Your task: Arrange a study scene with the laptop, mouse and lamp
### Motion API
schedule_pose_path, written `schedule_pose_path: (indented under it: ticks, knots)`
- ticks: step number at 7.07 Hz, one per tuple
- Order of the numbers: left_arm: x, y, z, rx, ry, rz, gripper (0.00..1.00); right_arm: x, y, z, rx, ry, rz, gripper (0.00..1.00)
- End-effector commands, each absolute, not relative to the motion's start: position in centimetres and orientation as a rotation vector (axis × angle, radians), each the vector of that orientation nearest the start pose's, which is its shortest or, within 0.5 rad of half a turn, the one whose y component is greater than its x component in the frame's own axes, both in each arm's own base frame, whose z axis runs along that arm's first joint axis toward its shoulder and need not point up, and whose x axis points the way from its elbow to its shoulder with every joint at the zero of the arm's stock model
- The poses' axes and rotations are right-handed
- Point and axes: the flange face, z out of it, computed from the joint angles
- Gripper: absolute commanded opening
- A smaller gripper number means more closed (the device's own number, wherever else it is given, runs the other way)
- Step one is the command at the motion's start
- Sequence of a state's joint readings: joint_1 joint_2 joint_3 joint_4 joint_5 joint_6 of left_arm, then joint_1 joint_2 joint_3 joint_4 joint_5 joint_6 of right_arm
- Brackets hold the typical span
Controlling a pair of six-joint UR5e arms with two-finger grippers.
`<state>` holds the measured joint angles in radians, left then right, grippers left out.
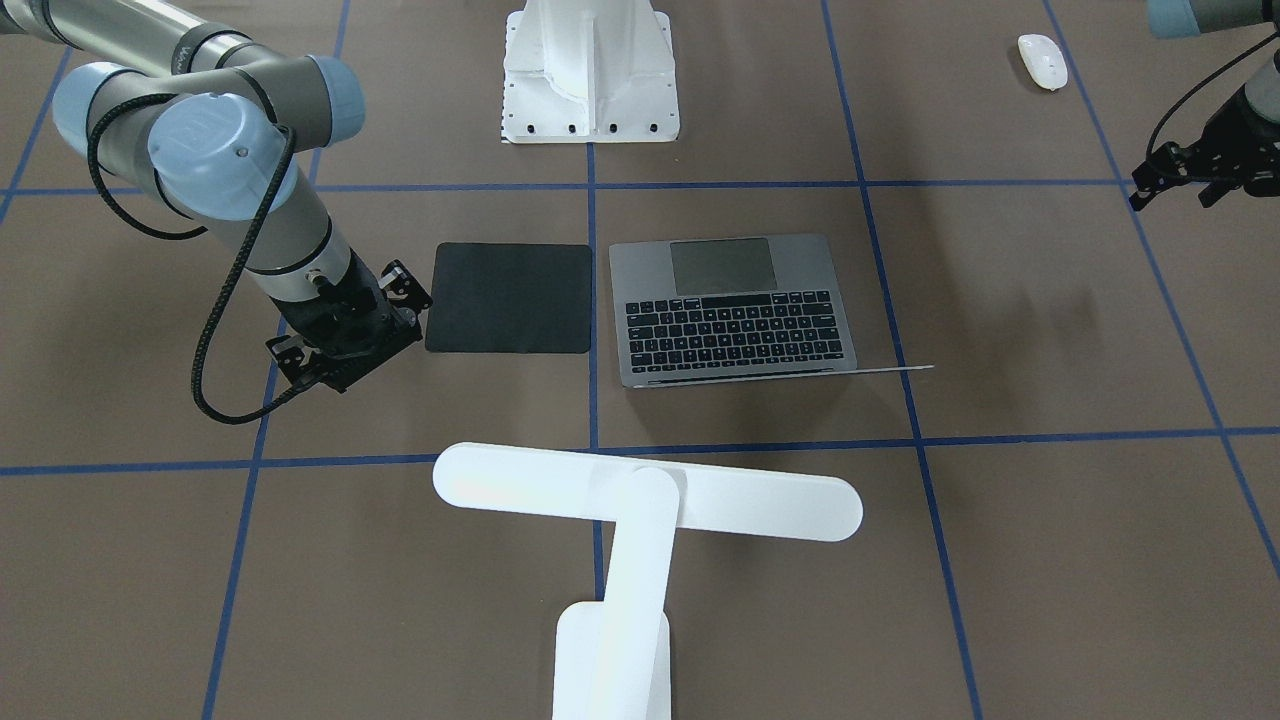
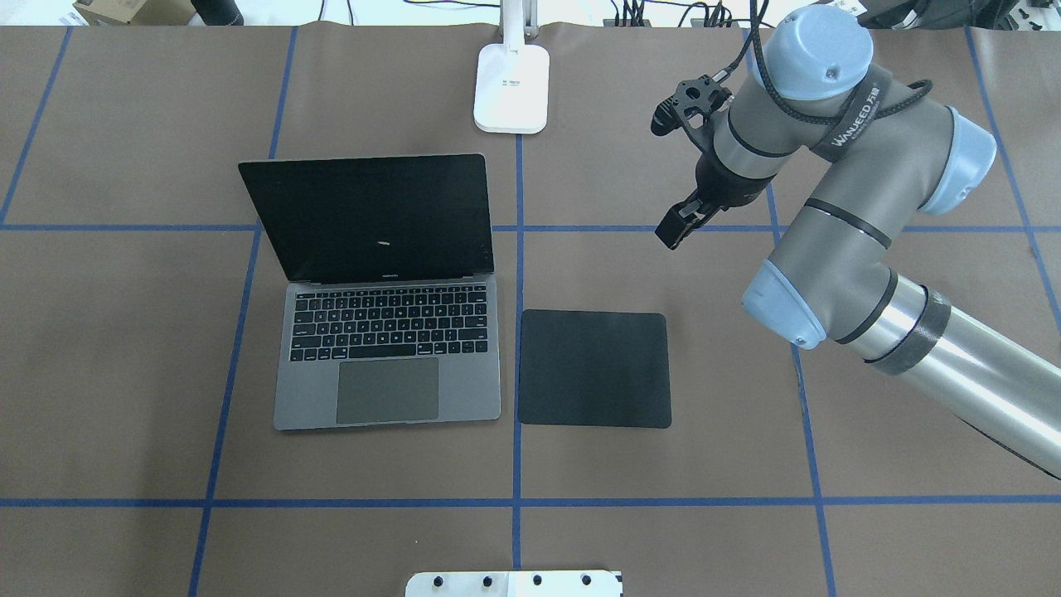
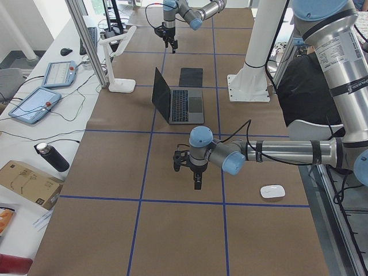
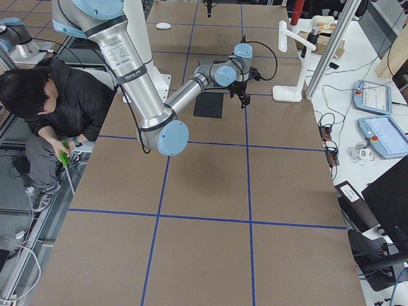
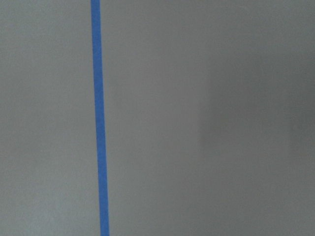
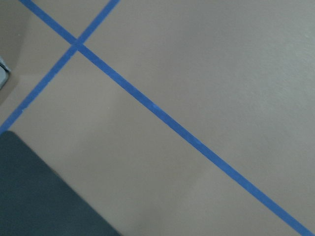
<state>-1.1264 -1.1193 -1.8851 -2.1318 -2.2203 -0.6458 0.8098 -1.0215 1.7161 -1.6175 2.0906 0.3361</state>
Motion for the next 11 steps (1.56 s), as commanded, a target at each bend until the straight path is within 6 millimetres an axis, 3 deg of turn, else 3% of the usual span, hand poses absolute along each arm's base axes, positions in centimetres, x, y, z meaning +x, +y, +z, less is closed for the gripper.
schedule_pose_path:
  ticks: [1, 3, 4, 5, 7, 9, 11]
  knots:
    - [5.3, -27.0, 64.5, -0.027, 0.797, -0.155, 1.00, -37.2, -53.5, 28.8, 0.186, -0.734, -0.442, 0.99]
    - [2.7, -21.3, 66.1, -0.046, 0.797, -0.175, 1.00, -34.9, -54.7, 29.4, 0.122, -0.722, -0.367, 0.99]
    - [2.6, -20.4, 66.1, -0.062, 0.803, -0.199, 1.00, -34.9, -54.7, 29.5, 0.104, -0.728, -0.331, 0.99]
    - [3.5, -20.2, 66.1, -0.095, 0.800, -0.205, 1.00, -34.9, -54.4, 29.1, 0.089, -0.739, -0.289, 0.99]
    - [7.3, -20.3, 65.3, -0.141, 0.791, -0.203, 1.00, -34.7, -54.2, 28.7, 0.094, -0.747, -0.288, 0.99]
    - [13.2, -21.4, 64.9, -0.135, 0.746, -0.229, 1.00, -34.9, -54.2, 28.7, 0.096, -0.749, -0.291, 0.99]
    - [14.0, -20.3, 64.6, -0.140, 0.773, -0.183, 1.00, -34.9, -54.2, 29.1, 0.091, -0.745, -0.286, 0.99]
